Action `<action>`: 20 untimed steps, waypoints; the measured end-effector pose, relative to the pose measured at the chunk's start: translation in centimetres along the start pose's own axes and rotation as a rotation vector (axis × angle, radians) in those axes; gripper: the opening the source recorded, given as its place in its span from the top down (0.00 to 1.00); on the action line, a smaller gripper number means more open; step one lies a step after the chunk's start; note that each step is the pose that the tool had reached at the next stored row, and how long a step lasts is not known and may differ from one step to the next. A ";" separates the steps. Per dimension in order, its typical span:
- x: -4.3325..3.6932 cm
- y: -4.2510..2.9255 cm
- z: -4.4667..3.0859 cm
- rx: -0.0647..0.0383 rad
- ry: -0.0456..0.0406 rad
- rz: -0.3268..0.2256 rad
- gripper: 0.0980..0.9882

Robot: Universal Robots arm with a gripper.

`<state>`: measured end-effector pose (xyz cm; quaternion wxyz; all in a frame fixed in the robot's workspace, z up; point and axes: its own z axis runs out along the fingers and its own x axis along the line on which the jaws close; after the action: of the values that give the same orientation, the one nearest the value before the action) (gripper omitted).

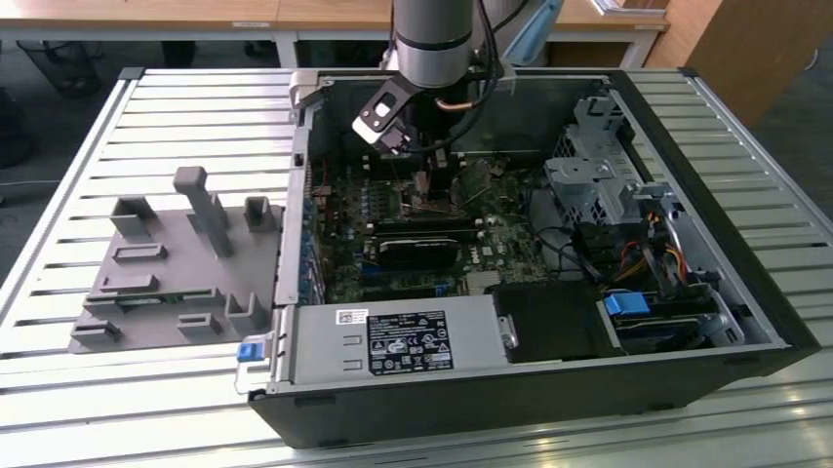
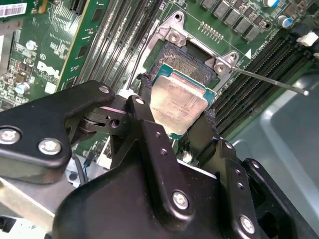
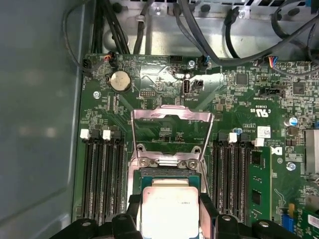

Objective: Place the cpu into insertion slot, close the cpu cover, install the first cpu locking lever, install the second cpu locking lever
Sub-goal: 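Place the cpu into insertion slot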

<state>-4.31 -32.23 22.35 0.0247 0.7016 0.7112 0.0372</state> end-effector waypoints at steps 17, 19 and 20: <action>-0.02 -0.22 1.54 0.000 -0.0019 0.021 0.50; -0.02 -0.24 1.65 0.000 -0.0020 0.022 0.50; -0.02 -0.26 1.69 0.000 -0.0020 0.022 0.50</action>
<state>-4.42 -32.23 20.64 0.0251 0.7094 0.7034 0.0369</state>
